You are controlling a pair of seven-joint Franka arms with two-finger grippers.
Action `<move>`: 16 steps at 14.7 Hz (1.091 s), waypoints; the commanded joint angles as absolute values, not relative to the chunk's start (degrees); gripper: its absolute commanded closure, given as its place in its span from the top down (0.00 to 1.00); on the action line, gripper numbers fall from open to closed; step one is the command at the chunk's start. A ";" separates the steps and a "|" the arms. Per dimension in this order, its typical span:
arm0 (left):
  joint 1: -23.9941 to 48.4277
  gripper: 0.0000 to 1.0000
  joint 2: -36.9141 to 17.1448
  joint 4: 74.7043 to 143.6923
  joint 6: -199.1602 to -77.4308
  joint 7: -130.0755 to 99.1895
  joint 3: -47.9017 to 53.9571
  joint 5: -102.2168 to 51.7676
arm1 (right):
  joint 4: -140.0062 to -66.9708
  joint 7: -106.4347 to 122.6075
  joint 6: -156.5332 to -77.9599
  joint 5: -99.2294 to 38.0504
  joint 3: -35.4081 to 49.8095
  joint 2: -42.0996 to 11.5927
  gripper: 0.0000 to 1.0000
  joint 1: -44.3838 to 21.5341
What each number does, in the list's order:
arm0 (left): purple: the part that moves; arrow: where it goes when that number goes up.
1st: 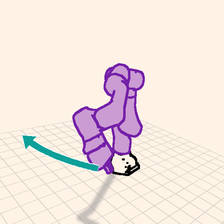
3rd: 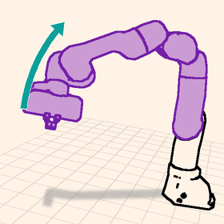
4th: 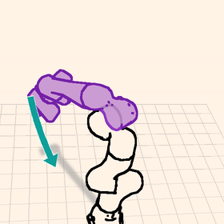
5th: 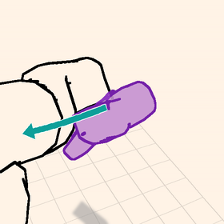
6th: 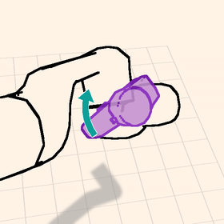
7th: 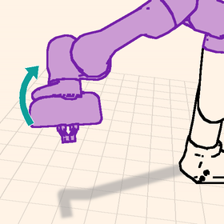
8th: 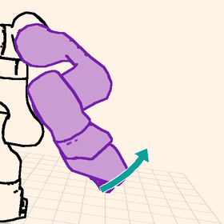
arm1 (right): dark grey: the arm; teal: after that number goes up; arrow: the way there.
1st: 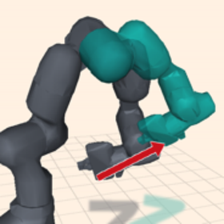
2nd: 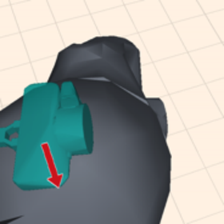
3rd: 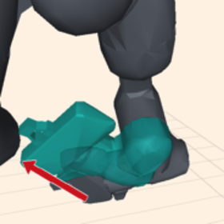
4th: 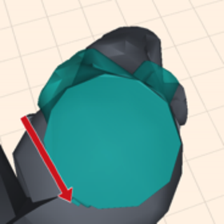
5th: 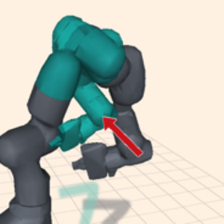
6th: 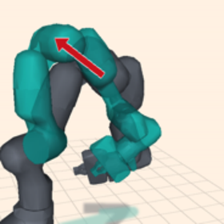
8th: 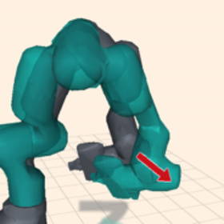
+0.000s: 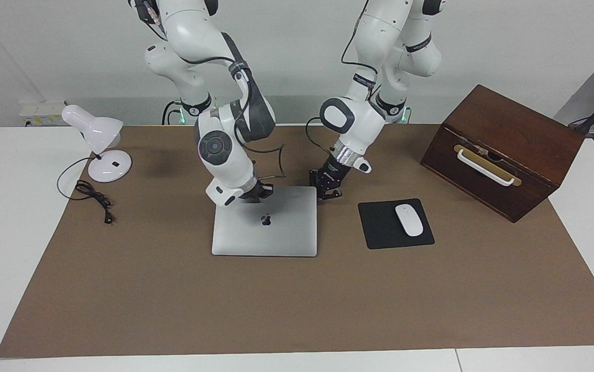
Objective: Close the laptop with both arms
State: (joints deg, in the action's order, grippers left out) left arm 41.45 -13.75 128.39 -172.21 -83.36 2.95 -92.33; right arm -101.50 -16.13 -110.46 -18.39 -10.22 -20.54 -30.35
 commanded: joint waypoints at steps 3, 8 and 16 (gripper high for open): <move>42.27 0.00 -14.06 131.92 -171.91 -82.09 2.64 -93.69 | -105.21 -16.35 -112.59 -19.51 -10.02 -18.46 0.00 -30.41; 42.27 0.00 -14.06 131.92 -171.91 -82.09 2.72 -93.60 | -106.17 -16.35 -113.99 -19.51 -10.02 -18.54 0.00 -30.50; 42.27 0.00 -14.15 131.92 -172.00 -82.09 2.72 -93.60 | -107.75 -16.44 -116.28 -19.51 -10.02 -18.54 0.00 -31.11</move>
State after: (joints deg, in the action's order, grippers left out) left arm 41.46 -13.75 128.41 -172.21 -83.26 2.95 -92.34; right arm -105.06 -16.13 -114.23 -18.39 -10.21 -19.88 -30.81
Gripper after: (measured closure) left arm 0.991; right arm 0.991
